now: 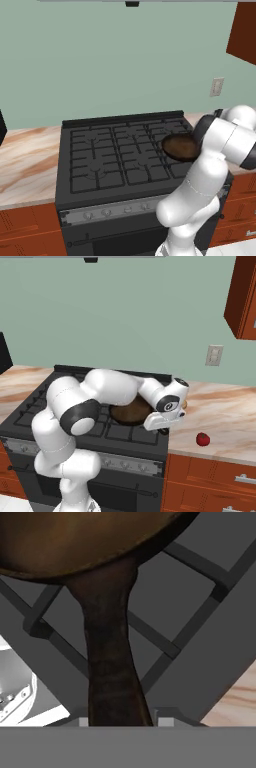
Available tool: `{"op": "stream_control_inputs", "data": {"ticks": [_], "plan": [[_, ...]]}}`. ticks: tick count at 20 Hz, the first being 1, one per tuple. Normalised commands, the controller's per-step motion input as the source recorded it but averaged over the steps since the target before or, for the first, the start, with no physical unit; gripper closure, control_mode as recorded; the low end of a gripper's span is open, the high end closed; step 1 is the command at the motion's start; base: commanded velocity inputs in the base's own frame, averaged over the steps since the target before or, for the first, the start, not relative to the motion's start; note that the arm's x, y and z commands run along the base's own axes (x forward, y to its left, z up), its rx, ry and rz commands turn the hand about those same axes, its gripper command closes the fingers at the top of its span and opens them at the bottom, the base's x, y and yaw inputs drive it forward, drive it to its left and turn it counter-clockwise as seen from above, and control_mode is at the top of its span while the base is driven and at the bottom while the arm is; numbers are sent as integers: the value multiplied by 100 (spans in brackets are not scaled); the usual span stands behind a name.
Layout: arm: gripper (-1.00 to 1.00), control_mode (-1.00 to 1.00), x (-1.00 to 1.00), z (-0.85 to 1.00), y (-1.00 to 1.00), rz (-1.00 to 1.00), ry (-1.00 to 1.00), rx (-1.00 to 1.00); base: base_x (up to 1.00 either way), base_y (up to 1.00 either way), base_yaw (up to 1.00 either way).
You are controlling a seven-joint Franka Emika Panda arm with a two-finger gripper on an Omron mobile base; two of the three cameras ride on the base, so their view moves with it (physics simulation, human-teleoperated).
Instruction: Place the pan on the front right burner on the stove. Then place the tomato and the onion in the pan and turn on the front right burner.
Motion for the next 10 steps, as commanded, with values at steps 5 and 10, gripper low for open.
{"op": "stream_control_inputs", "data": {"ticks": [5, 10], "plan": [[-100, -100, 0, 0, -2, 0, 0, 1, 0, 0, 0], [-100, -100, 0, 0, 0, 0, 0, 0, 0, 0, 0]]}}
